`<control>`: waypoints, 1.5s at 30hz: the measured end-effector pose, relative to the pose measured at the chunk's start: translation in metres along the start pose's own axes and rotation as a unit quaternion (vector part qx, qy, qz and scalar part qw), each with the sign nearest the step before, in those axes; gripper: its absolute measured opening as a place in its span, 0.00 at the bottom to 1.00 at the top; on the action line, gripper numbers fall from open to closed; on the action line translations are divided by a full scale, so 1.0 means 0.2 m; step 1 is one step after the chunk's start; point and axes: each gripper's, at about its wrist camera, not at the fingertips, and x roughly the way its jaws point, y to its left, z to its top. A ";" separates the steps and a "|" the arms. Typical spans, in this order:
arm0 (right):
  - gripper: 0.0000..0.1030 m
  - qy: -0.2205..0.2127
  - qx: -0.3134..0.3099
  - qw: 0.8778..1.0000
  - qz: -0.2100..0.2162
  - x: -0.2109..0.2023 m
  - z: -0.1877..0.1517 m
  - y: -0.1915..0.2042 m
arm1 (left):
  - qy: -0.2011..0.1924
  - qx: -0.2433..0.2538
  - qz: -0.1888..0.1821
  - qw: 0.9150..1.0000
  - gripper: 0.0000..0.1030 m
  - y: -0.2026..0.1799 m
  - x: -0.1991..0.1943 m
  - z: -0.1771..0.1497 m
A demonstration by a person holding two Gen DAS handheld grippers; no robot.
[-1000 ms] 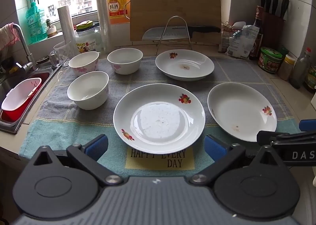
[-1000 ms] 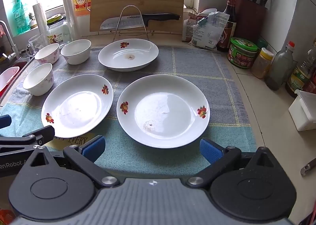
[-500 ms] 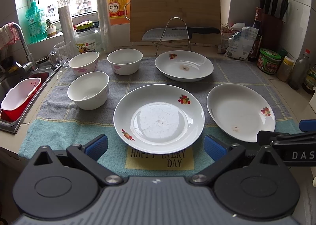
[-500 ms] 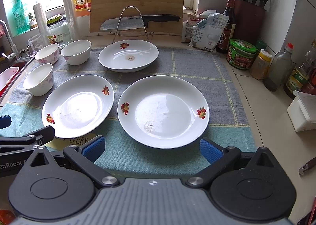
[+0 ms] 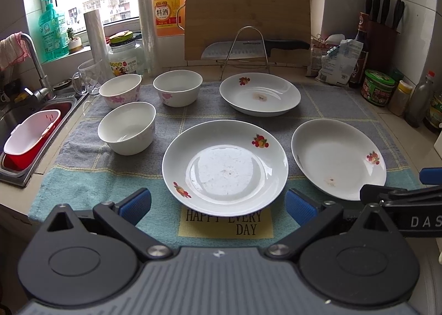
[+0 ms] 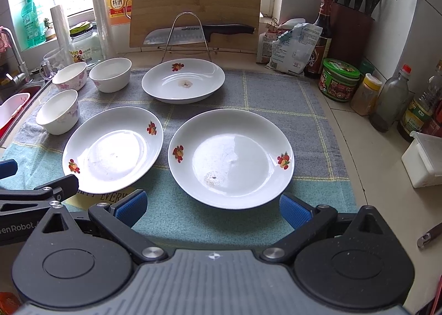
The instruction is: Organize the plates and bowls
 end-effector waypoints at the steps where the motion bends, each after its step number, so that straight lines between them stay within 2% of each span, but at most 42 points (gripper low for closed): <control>1: 1.00 0.000 0.000 1.000 0.000 0.00 0.00 0.00 | 0.000 0.000 0.000 1.000 0.99 0.00 0.00 0.00; 45: 1.00 -0.008 0.000 1.000 0.001 -0.04 -0.01 -0.02 | -0.009 0.000 0.000 1.000 0.99 -0.02 -0.03 0.00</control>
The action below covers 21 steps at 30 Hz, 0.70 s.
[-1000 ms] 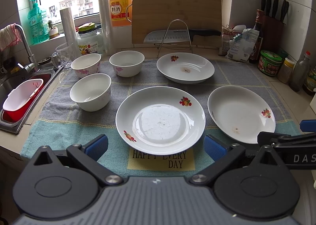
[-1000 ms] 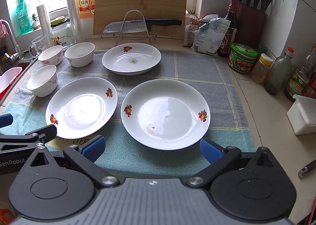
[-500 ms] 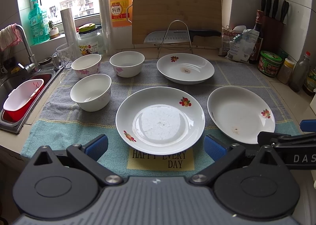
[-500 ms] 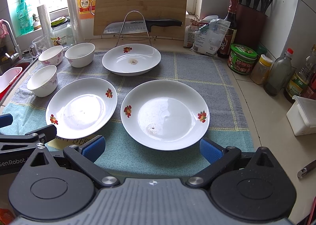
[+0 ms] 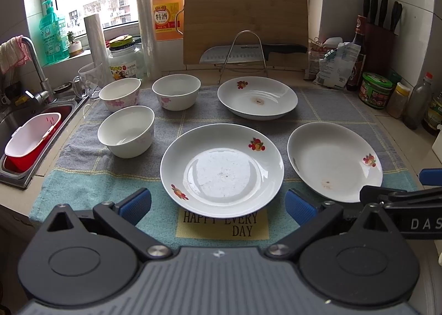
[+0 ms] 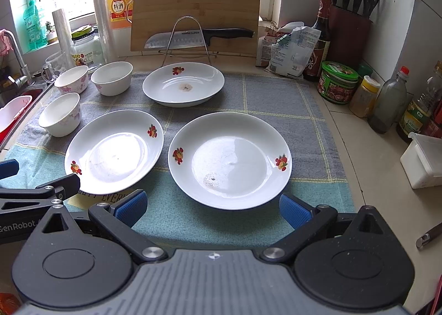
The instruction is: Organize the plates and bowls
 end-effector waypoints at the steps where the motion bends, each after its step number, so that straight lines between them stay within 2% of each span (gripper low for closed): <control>1: 1.00 0.000 0.000 1.000 0.001 0.00 0.00 0.00 | -0.001 -0.002 -0.001 1.000 0.99 0.00 0.00 0.00; 6: 1.00 -0.001 -0.002 1.000 0.004 0.00 -0.01 -0.01 | -0.007 -0.013 -0.007 1.000 0.99 0.00 0.00 -0.01; 13: 1.00 -0.014 -0.006 1.000 0.015 -0.03 -0.02 -0.02 | -0.025 0.002 -0.010 1.000 0.99 -0.02 -0.04 0.00; 21: 1.00 -0.055 -0.024 0.998 0.036 -0.09 -0.04 -0.06 | -0.023 0.002 -0.044 0.999 0.99 -0.04 -0.04 0.02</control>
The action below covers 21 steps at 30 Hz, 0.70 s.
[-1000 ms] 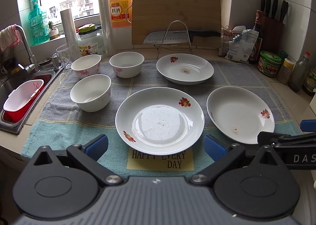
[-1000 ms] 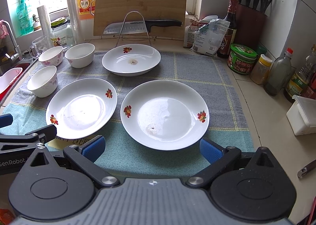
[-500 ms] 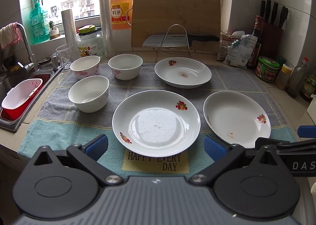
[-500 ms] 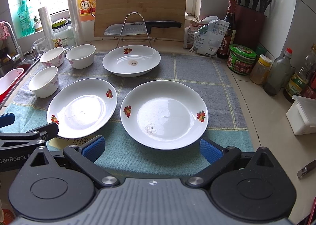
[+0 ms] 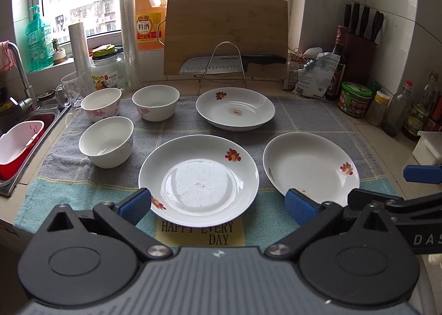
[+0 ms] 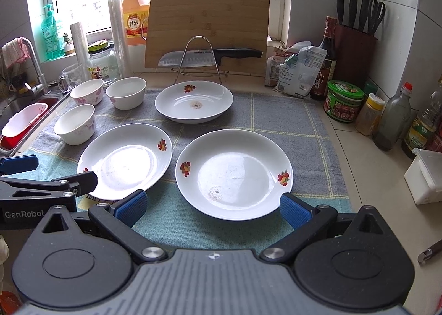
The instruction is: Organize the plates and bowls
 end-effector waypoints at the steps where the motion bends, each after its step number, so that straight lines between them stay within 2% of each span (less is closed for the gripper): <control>1: 1.00 -0.005 -0.002 1.000 0.003 -0.01 0.00 0.00 | -0.003 -0.001 -0.002 1.000 0.99 0.00 0.00 0.00; 7: 1.00 -0.031 -0.011 0.999 0.012 -0.03 -0.01 -0.05 | -0.017 0.009 -0.014 1.000 0.99 -0.03 0.01 0.01; 12: 1.00 -0.044 -0.026 0.999 0.015 -0.01 -0.04 -0.08 | -0.023 -0.003 -0.042 0.999 0.99 0.00 0.04 0.01; 17: 1.00 -0.043 -0.046 0.998 0.022 0.06 -0.11 -0.11 | -0.021 -0.007 -0.057 0.998 0.99 0.02 0.07 0.01; 21: 1.00 -0.025 -0.045 0.998 0.026 0.14 -0.18 -0.14 | -0.016 -0.003 -0.062 0.998 0.99 0.02 0.12 0.01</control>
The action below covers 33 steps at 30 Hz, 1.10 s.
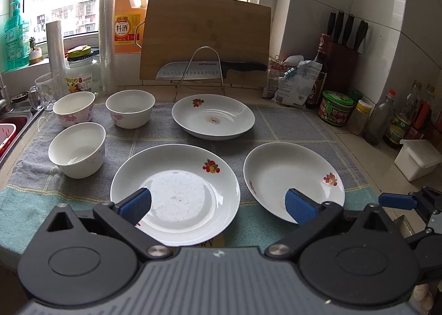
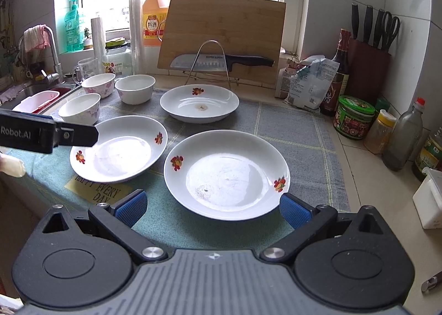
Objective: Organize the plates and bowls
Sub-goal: 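Move the left gripper to the fruit-decal white plate rim and close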
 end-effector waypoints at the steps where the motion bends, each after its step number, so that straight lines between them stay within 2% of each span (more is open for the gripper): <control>1: 1.00 0.005 0.001 1.000 0.001 0.02 -0.02 0.00 | 0.001 0.000 -0.002 1.000 0.99 0.00 0.01 0.00; 10: 1.00 0.043 0.020 0.999 -0.005 0.25 -0.14 -0.03 | 0.014 0.013 -0.012 1.000 0.99 0.00 0.11 0.05; 21: 1.00 0.073 0.035 0.997 0.000 0.49 -0.13 -0.03 | 0.038 0.022 -0.015 0.999 0.99 0.03 0.27 0.11; 25: 1.00 0.074 0.014 0.997 -0.009 0.53 -0.10 -0.01 | 0.047 0.023 -0.020 0.998 0.99 0.03 0.31 0.12; 33: 1.00 0.082 0.003 0.997 0.009 0.54 -0.09 -0.04 | 0.058 0.022 -0.033 0.997 0.99 0.02 0.38 0.14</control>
